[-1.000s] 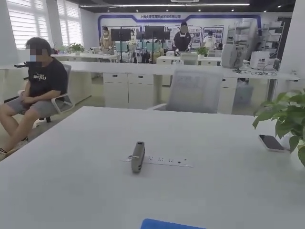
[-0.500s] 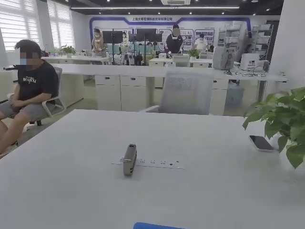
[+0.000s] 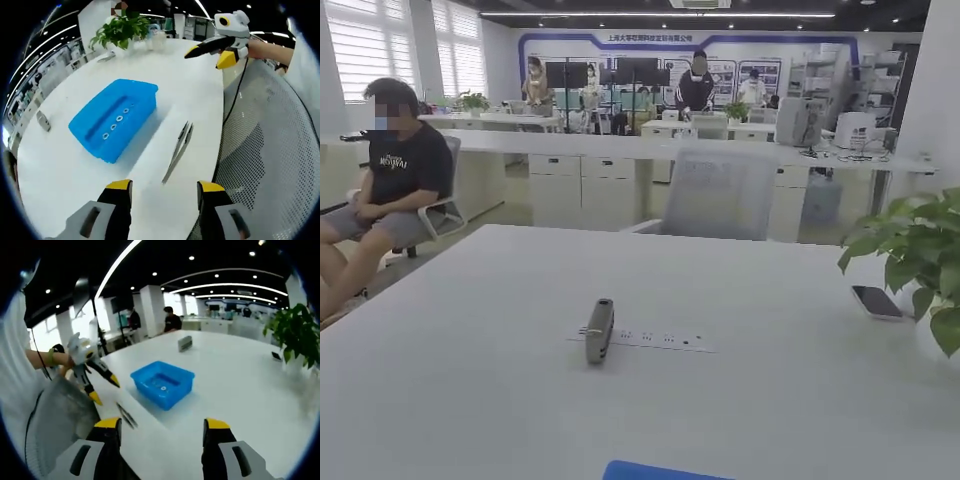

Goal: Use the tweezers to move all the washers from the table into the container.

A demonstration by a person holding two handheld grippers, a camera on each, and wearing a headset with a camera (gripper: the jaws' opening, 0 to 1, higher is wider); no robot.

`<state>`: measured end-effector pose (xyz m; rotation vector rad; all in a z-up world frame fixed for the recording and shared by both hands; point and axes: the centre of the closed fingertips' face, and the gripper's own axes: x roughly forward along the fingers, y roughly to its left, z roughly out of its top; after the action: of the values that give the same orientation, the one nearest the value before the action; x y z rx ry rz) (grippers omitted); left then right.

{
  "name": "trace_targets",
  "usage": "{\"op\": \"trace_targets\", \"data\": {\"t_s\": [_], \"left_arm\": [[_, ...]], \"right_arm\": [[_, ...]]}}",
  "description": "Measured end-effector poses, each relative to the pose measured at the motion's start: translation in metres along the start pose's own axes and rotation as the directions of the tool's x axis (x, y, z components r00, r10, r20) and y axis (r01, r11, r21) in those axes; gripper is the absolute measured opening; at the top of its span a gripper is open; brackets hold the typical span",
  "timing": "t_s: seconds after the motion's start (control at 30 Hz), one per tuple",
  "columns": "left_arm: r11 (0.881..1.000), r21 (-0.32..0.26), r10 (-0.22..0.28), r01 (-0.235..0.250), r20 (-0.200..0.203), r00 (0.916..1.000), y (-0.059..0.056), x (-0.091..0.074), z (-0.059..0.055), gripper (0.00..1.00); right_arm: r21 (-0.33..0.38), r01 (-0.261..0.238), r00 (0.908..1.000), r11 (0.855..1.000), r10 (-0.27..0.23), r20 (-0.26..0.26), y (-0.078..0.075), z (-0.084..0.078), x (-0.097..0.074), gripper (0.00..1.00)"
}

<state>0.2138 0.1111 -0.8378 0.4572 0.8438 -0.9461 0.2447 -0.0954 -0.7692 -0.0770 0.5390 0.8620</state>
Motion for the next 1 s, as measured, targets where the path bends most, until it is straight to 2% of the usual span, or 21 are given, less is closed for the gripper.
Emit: {"op": "trace_targets", "data": {"t_s": [0.1, 0.17, 0.2, 0.23, 0.27, 0.3, 0.33, 0.37, 0.4, 0.43, 0.47, 0.5, 0.53, 0.57, 0.67, 0.73, 0.8, 0.87, 0.9, 0.97, 1.0], "left_arm": [[0.995, -0.092, 0.051, -0.042, 0.096, 0.9941, 0.005, -0.012, 0.007, 0.64], [0.983, -0.174, 0.092, -0.060, 0.181, 0.9792, 0.009, -0.020, 0.016, 0.69], [0.977, -0.205, 0.108, -0.063, 0.218, 0.9699, 0.010, -0.024, 0.020, 0.72], [0.967, -0.247, 0.131, -0.061, 0.278, 0.9514, 0.012, -0.029, 0.027, 0.74], [0.960, -0.275, 0.147, -0.058, 0.315, 0.9378, 0.013, -0.033, 0.032, 0.77], [0.949, -0.311, 0.175, -0.054, 0.376, 0.9102, 0.015, -0.040, 0.039, 0.79], [0.942, -0.330, 0.195, -0.054, 0.409, 0.8916, 0.017, -0.044, 0.044, 0.82], [0.933, -0.354, 0.227, -0.062, 0.448, 0.8646, 0.020, -0.050, 0.048, 0.86], [0.927, -0.368, 0.252, -0.071, 0.471, 0.8458, 0.021, -0.054, 0.051, 0.89], [0.921, -0.381, 0.278, -0.080, 0.500, 0.8202, 0.024, -0.060, 0.054, 0.93], [0.919, -0.384, 0.288, -0.085, 0.509, 0.8110, 0.025, -0.062, 0.055, 0.97], [0.912, -0.399, 0.316, -0.098, 0.529, 0.7876, 0.028, -0.068, 0.057, 0.99], [0.907, -0.408, 0.330, -0.102, 0.538, 0.7756, 0.029, -0.071, 0.058, 0.99], [0.900, -0.423, 0.356, -0.110, 0.563, 0.7460, 0.033, -0.079, 0.062, 0.99], [0.888, -0.444, 0.403, -0.123, 0.619, 0.6738, 0.039, -0.094, 0.071, 0.99], [0.869, -0.476, 0.457, -0.139, 0.661, 0.5955, 0.044, -0.111, 0.078, 0.99], [0.855, -0.499, 0.490, -0.144, 0.684, 0.5394, 0.046, -0.120, 0.080, 0.99], [0.847, -0.512, 0.506, -0.141, 0.697, 0.5073, 0.046, -0.124, 0.080, 0.99], [0.843, -0.516, 0.518, -0.153, 0.700, 0.4914, 0.047, -0.126, 0.079, 0.99], [0.842, -0.510, 0.522, -0.175, 0.690, 0.5016, 0.047, -0.124, 0.078, 0.99], [0.841, -0.508, 0.525, -0.185, 0.687, 0.5025, 0.048, -0.124, 0.078, 0.99]], "right_arm": [[0.000, 0.007, 0.9999, 1.000, -0.007, 0.013, -0.001, 0.003, 0.001, 0.67], [0.002, 0.009, 0.9998, 1.000, -0.009, 0.020, -0.001, 0.005, 0.002, 0.68], [0.000, 0.010, 0.9997, 1.000, -0.010, 0.024, -0.001, 0.007, 0.002, 0.69], [-0.003, 0.013, 0.9994, 1.000, -0.013, 0.032, -0.001, 0.008, 0.003, 0.69], [-0.005, 0.013, 0.9992, 1.000, -0.013, 0.037, 0.000, 0.010, 0.003, 0.70], [-0.005, 0.013, 0.9990, 1.000, -0.013, 0.044, 0.000, 0.011, 0.003, 0.70], [-0.003, 0.014, 0.9984, 1.000, -0.014, 0.054, 0.000, 0.013, 0.004, 0.71], [-0.002, 0.015, 0.9980, 1.000, -0.015, 0.062, 0.000, 0.014, 0.004, 0.72], [-0.003, 0.020, 0.9967, 1.000, -0.020, 0.078, 0.000, 0.017, 0.004, 0.72], [-0.002, 0.024, 0.9958, 1.000, -0.023, 0.089, -0.001, 0.019, 0.004, 0.73], [-0.003, 0.028, 0.9943, 1.000, -0.028, 0.103, -0.001, 0.022, 0.003, 0.76], [-0.005, 0.037, 0.9915, 0.999, -0.036, 0.125, -0.002, 0.025, 0.002, 0.77], [-0.005, 0.044, 0.9894, 0.999, -0.043, 0.139, -0.004, 0.028, 0.002, 0.79], [-0.008, 0.056, 0.9857, 0.998, -0.054, 0.159, -0.006, 0.030, 0.001, 0.82], [-0.030, 0.091, 0.9766, 0.995, -0.083, 0.198, -0.012, 0.035, -0.002, 0.91], [-0.044, 0.121, 0.9649, 0.992, -0.107, 0.240, -0.014, 0.042, -0.006, 0.98], [-0.049, 0.143, 0.9572, 0.988, -0.126, 0.261, -0.016, 0.045, -0.012, 0.99], [-0.045, 0.166, 0.9421, 0.985, -0.145, 0.303, -0.019, 0.049, -0.016, 0.99], [-0.040, 0.168, 0.9385, 0.985, -0.147, 0.312, -0.019, 0.050, -0.017, 0.99], [-0.036, 0.179, 0.9329, 0.983, -0.158, 0.324, -0.020, 0.050, -0.017, 0.99], [-0.045, 0.187, 0.9292, 0.981, -0.162, 0.332, -0.021, 0.050, -0.017, 0.99]]}}
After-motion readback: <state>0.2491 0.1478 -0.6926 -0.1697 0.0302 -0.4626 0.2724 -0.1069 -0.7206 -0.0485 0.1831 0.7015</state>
